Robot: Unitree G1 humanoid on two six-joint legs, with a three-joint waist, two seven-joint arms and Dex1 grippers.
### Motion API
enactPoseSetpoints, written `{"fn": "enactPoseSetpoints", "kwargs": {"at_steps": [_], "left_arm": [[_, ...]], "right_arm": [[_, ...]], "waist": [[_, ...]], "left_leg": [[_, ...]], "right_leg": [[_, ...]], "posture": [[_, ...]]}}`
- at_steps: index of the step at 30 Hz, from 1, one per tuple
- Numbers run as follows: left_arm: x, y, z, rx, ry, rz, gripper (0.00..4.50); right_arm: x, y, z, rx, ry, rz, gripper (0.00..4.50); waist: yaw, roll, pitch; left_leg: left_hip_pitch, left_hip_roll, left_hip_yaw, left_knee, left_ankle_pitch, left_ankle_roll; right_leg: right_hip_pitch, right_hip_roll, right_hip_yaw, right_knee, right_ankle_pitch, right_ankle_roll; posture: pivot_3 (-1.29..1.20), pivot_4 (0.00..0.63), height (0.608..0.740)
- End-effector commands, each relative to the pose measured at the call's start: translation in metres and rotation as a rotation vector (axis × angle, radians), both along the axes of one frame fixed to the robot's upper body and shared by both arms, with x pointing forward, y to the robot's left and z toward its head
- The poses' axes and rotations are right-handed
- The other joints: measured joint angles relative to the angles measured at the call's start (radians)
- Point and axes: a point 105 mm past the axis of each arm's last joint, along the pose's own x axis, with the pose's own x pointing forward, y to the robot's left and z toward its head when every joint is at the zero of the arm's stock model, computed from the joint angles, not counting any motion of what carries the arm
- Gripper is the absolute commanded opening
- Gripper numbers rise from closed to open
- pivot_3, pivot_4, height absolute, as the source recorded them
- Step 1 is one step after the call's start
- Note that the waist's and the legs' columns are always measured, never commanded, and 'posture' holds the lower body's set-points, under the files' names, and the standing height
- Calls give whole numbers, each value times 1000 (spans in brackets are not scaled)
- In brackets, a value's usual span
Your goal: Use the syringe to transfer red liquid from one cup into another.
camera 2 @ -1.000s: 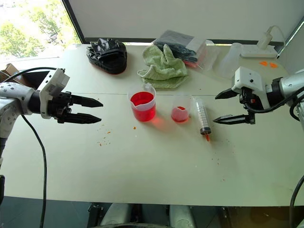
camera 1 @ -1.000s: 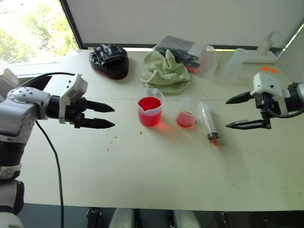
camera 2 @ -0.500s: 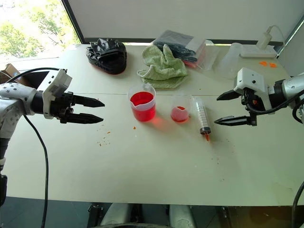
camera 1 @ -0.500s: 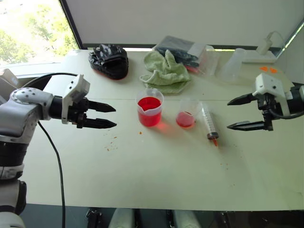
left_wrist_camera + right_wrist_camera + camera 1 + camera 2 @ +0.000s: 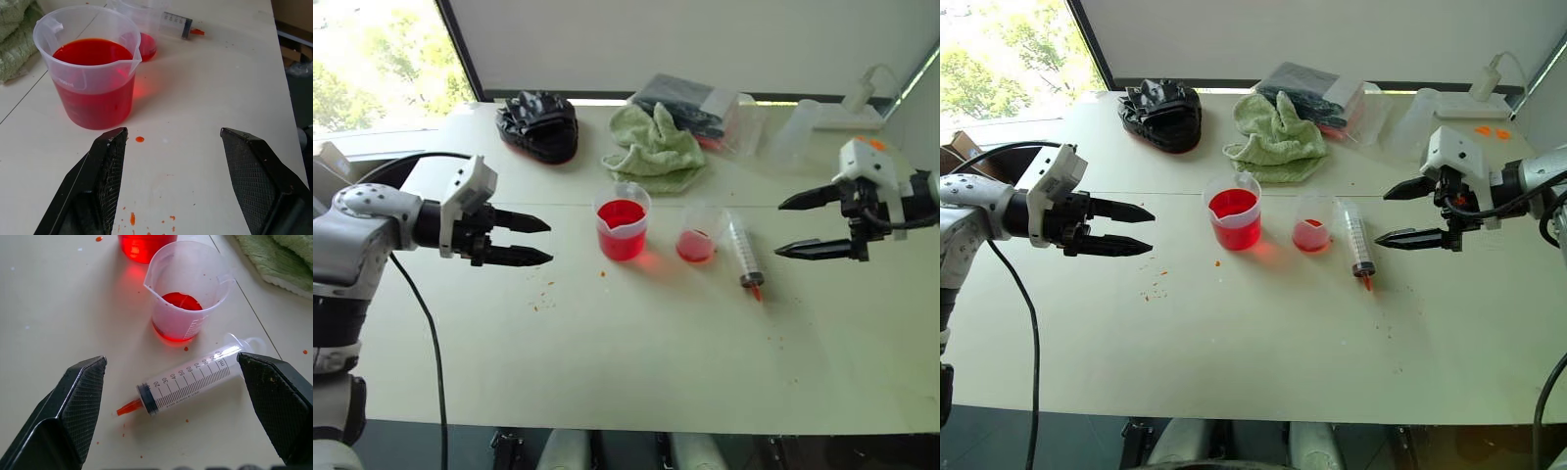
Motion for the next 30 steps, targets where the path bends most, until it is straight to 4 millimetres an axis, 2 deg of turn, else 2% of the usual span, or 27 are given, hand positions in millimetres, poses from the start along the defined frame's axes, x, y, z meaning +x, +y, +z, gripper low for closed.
{"fn": "enactPoseSetpoints", "kwargs": {"at_steps": [1, 4, 9, 15, 18, 22, 27, 30], "left_arm": [[0, 0, 18, -19, -73, -15, 3192], [4, -4, 22, -36, -85, -27, 3192], [9, -9, 21, -36, -88, -55, 3192], [14, -14, 20, -52, -106, -74, 3192], [14, -17, 20, -69, -108, -81, 3192], [13, -18, 18, -79, -115, -78, 3192], [12, -16, 16, -85, -125, -59, 3192], [12, -14, 17, -86, -131, -46, 3192]], "right_arm": [[-1, -1, 20, 15, -8, -45, 4465], [0, 3, 26, 76, 65, -75, 4465], [10, -4, 19, 48, 175, -170, 4465], [35, 1, 6, 60, 330, -402, 4465], [48, 6, 3, 142, 430, -581, 4465], [63, 5, -6, 151, 475, -784, 4465], [65, 7, -22, 85, 515, -856, 4465], [63, 8, -32, 52, 544, -870, 4465]], "waist": [[0, 0, 0], [0, 0, 0], [0, 0, 0], [-5, 0, 0], [-6, 0, 0], [-3, 0, 0], [0, 0, 0], [-4, 0, 0]], "left_leg": [[0, 0, 0, 0, 0, 0], [0, 0, 0, 0, 0, 0], [0, 0, 0, 0, 0, 0], [-1, 0, 1, 1, 0, 0], [-1, 0, 2, 0, 0, -1], [-2, 0, 2, 1, 0, -1], [-6, 0, 1, 3, 0, -1], [-16, 0, -1, 11, 0, 0]], "right_leg": [[0, 0, 0, 0, 0, 0], [0, 0, 0, 0, 0, 0], [0, 0, 0, 0, 0, 0], [-2, 0, 1, 1, 0, 0], [-3, 0, 1, 2, 0, 0], [-5, 0, 1, 3, 0, 0], [-7, 0, 0, 3, 0, 0], [-14, 0, -2, 12, 0, 0]], "posture": [[0, 150, 711], [0, 150, 711], [0, 150, 711], [0, 150, 711], [0, 150, 711], [0, 150, 711], [0, 150, 711], [0, 150, 711]]}}
